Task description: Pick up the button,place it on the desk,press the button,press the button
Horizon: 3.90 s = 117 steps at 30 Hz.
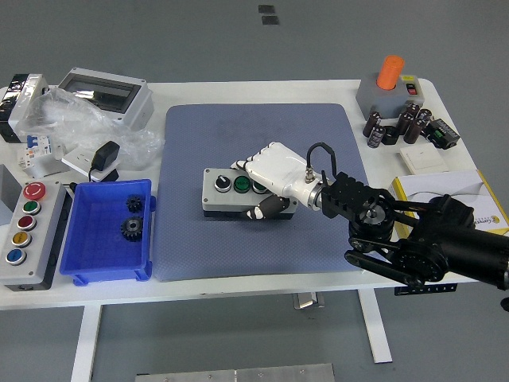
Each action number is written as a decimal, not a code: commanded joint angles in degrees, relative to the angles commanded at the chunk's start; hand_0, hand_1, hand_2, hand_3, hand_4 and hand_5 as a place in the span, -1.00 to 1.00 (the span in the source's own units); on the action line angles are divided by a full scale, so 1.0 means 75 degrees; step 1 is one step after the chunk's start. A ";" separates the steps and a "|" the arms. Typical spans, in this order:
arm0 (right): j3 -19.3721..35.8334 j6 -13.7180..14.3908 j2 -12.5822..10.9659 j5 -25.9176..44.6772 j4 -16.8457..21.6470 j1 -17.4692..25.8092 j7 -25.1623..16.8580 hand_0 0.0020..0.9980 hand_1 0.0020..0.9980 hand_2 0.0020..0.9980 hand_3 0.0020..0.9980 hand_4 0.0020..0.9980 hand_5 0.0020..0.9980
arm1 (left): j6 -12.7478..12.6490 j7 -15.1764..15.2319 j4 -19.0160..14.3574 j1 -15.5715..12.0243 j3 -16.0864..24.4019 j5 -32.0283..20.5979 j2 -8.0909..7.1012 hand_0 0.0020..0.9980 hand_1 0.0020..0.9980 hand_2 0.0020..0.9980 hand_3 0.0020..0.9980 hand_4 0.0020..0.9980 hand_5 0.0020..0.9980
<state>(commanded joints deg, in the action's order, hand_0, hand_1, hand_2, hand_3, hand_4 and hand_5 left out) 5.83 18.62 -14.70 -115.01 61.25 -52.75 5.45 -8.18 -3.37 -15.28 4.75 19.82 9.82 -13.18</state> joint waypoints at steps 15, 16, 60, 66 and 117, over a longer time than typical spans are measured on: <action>0.0251 -0.0869 -0.0021 0.0189 0.0178 0.0032 0.0326 0.20 0.25 0.35 0.35 0.20 -0.92 | -0.0013 0.0037 -0.0003 -0.0013 -0.0031 -0.0028 0.0001 0.26 0.21 0.14 0.12 -0.10 -0.91; 0.0259 -0.0901 -0.0026 0.0184 0.0189 0.0033 0.0349 0.20 0.25 0.35 0.35 0.20 -0.92 | -0.0014 0.0042 -0.0003 -0.0014 -0.0031 -0.0029 0.0001 0.26 0.21 0.14 0.12 -0.10 -0.91; 0.4126 -0.5819 -0.3287 0.3122 0.5424 0.0383 0.4204 0.55 0.47 0.48 1.00 0.56 0.13 | 0.0346 0.0361 0.0017 -0.0086 0.0300 0.0031 0.0057 0.27 0.18 0.13 0.10 -0.26 -1.00; 0.3736 -0.6608 -0.3118 0.4102 0.5424 0.0196 0.4204 0.26 0.16 0.04 1.00 0.20 -0.25 | 0.0346 0.0294 0.0016 -0.0089 0.0375 0.0100 0.0051 0.27 0.19 0.13 0.10 -0.29 -1.00; 0.2435 -0.5732 -0.1975 0.3913 0.4069 0.0095 0.3994 -0.14 -0.13 -0.40 1.00 -0.61 -0.91 | 0.0538 0.0372 0.0016 -0.0053 0.0539 0.0187 0.0049 0.28 0.19 0.13 0.10 -0.40 -1.00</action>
<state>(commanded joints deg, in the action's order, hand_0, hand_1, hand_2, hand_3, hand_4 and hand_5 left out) 24.09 -24.37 -29.51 -85.66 91.76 -52.04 35.40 -4.15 -0.59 -15.16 4.35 23.87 11.22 -12.81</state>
